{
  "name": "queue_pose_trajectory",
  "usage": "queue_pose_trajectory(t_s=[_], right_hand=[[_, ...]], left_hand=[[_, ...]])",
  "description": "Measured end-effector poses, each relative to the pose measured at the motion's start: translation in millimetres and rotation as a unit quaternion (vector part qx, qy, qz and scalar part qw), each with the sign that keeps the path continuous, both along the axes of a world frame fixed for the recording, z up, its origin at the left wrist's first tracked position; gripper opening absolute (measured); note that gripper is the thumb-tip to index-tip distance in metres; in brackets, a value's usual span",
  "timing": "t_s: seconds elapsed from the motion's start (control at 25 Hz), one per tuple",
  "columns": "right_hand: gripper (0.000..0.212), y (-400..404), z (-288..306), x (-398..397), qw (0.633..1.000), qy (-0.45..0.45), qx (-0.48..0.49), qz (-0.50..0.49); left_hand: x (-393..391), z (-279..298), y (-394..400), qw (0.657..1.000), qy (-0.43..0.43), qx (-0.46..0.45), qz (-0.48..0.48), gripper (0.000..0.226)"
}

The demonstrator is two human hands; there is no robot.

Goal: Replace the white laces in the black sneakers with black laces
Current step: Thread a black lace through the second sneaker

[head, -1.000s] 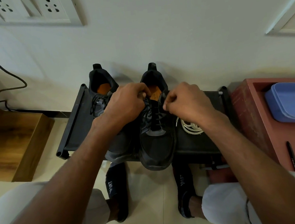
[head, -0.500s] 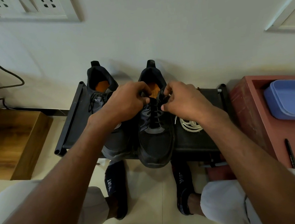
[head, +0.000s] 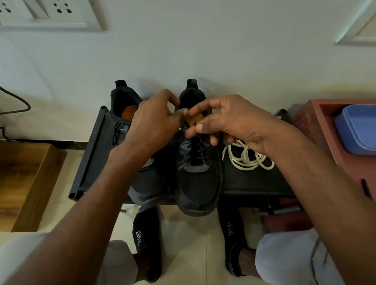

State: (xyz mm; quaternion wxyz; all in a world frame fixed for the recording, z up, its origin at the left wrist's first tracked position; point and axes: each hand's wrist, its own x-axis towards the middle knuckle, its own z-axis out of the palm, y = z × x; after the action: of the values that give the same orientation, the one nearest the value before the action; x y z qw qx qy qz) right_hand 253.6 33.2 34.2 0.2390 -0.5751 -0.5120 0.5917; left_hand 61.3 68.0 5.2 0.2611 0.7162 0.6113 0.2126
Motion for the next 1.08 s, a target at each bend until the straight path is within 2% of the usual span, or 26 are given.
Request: queue_pose_trajectory(t_s=[0.08,0.16,0.24,0.36,0.4,0.48,0.52,0.56,0.64,0.68,0.72,0.76,0.8,0.88,0.92,0.96,1.04,1.08], right_hand=[[0.027,1.5,4.4,-1.5,0.996,0.086,0.016,-0.003],[0.023,3.0,4.1,-1.8,0.990,0.133,0.025,-0.033],[0.021,4.4,1.8,-1.1,0.985,0.154,0.023,-0.072],[0.017,5.1,1.5,-1.2,0.977,0.176,0.011,-0.117],[0.016,4.8,2.9,-1.6,0.974,0.184,0.005,-0.132],[0.012,7.5,0.3,1.9,0.969,0.168,0.011,-0.181],[0.010,8.6,-0.9,5.4,0.971,0.098,0.042,-0.214],[0.011,9.9,-3.2,10.5,0.966,-0.035,0.092,-0.239],[0.022,7.8,-10.0,21.0,0.903,-0.337,0.162,-0.213],[0.028,5.2,-12.5,21.7,0.874,-0.428,0.161,-0.162],[0.034,3.5,-14.4,19.2,0.865,-0.461,0.159,-0.115],[0.038,4.4,-18.2,15.1,0.877,-0.442,0.168,-0.087],[0.039,4.8,-18.6,8.8,0.901,-0.383,0.189,-0.073],[0.037,6.0,-16.9,-6.4,0.959,-0.192,0.202,-0.056],[0.035,6.7,-16.0,-12.9,0.973,-0.116,0.193,-0.044],[0.030,7.2,-16.1,-16.4,0.979,-0.076,0.182,-0.042],[0.016,4.9,-17.4,-13.8,0.979,-0.076,0.170,-0.084],[0.011,4.4,-19.8,-9.3,0.971,-0.114,0.174,-0.122]], left_hand=[[5.2,7.1,-3.0,0.988,-0.138,-0.030,0.055,0.023],[13.0,13.4,-10.6,0.953,-0.276,-0.100,0.080,0.039],[19.2,14.2,-16.3,0.911,-0.369,-0.164,0.082,0.054],[25.1,14.8,-20.4,0.867,-0.438,-0.231,0.056,0.068],[26.4,15.5,-21.4,0.870,-0.433,-0.233,0.038,0.069],[25.2,16.0,-21.1,0.902,-0.383,-0.197,0.025,0.061],[22.3,15.6,-18.8,0.915,-0.362,-0.171,0.046,0.052],[17.0,14.4,-14.4,0.920,-0.354,-0.150,0.078,0.040],[3.7,10.2,-4.2,0.918,-0.354,-0.123,0.134,0.023],[-0.5,9.3,-1.0,0.917,-0.352,-0.117,0.147,0.019],[-2.0,8.1,0.6,0.917,-0.351,-0.113,0.149,0.018],[-1.9,7.7,0.3,0.919,-0.351,-0.110,0.143,0.016],[0.6,7.4,-1.2,0.921,-0.350,-0.111,0.129,0.015],[7.6,7.7,-4.9,0.924,-0.350,-0.122,0.095,0.015],[9.6,7.9,-6.1,0.924,-0.352,-0.129,0.080,0.015],[10.5,8.6,-6.6,0.923,-0.354,-0.134,0.068,0.015],[10.1,9.6,-5.7,0.923,-0.354,-0.136,0.060,0.014],[9.0,9.9,-5.4,0.924,-0.353,-0.136,0.063,0.014]])
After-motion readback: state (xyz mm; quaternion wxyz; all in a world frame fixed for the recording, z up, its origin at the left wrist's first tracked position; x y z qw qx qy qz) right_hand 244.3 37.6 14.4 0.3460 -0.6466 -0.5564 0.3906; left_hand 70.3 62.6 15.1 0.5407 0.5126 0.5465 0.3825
